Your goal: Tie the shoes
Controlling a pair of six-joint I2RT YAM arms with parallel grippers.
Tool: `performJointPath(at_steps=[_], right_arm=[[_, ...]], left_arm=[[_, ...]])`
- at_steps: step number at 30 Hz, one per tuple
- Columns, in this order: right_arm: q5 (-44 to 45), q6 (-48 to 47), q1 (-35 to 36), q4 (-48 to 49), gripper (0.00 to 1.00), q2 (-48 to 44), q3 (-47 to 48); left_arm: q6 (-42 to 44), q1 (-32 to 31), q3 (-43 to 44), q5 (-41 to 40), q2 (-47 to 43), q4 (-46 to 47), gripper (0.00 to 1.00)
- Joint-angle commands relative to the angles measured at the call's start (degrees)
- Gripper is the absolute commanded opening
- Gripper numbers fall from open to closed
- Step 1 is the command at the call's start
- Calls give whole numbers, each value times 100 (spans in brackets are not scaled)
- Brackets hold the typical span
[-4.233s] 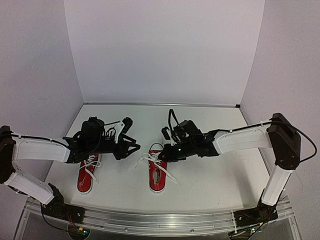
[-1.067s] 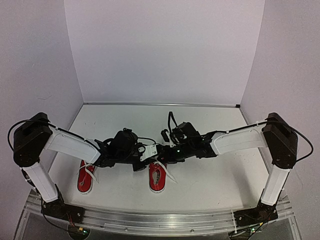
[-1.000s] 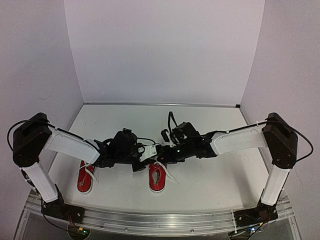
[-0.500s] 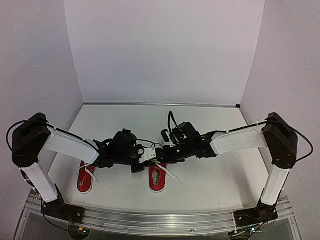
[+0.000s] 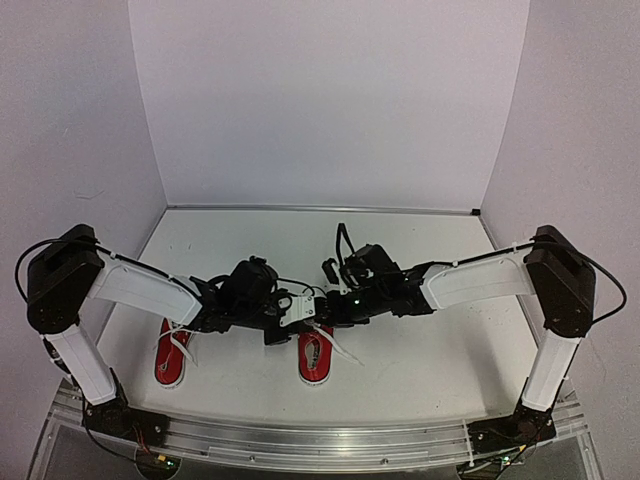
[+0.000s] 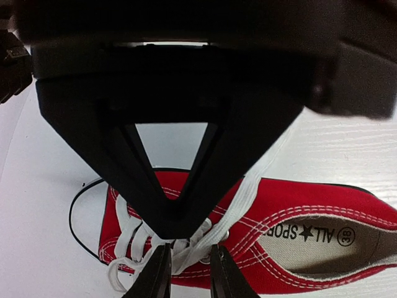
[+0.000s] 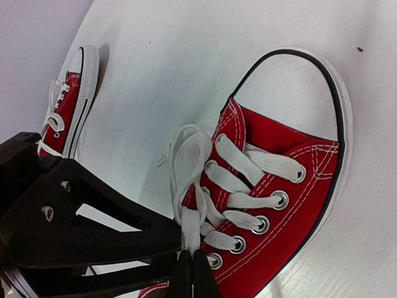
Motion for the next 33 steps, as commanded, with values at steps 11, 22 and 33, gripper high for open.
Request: performJointPath(at_steps=[11, 22, 33], right_arm=[[-12, -1, -26, 132, 0, -51, 76], [-38, 41, -26, 167, 0, -85, 50], [13, 101, -26, 201, 0, -135, 31]], left_arm=[[64, -17, 306, 27, 130, -123, 2], [-389, 78, 66, -102, -134, 235, 0], [-674, 167, 69, -213, 59, 356, 0]])
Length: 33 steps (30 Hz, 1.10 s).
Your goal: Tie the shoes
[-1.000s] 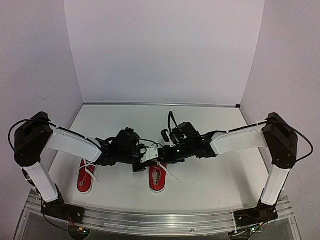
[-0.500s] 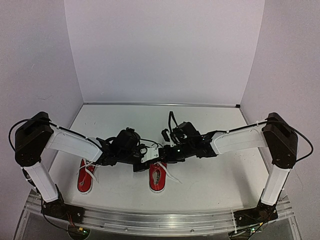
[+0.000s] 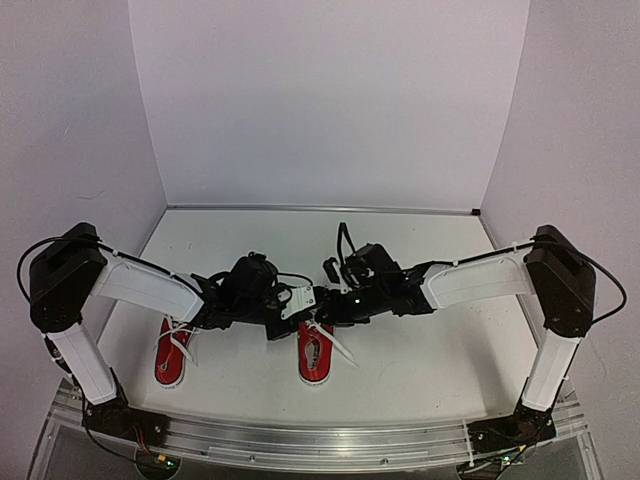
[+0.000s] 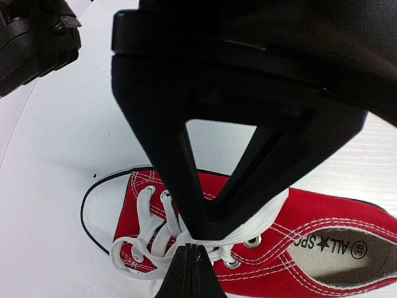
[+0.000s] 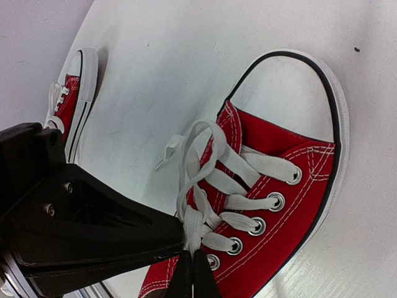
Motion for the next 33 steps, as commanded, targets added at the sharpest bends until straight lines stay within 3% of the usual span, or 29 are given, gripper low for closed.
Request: performJointPath(at_steps=[1, 26, 33], right_arm=[[11, 63, 2, 200, 0, -133, 26], [103, 271, 2, 594, 0, -304, -203], [-280, 242, 17, 876, 0, -266, -258]], left_arm=[[-173, 46, -32, -40, -4, 254, 0], [-863, 55, -239, 337, 478, 826, 0], [-1111, 69, -194, 247, 644, 998, 0]])
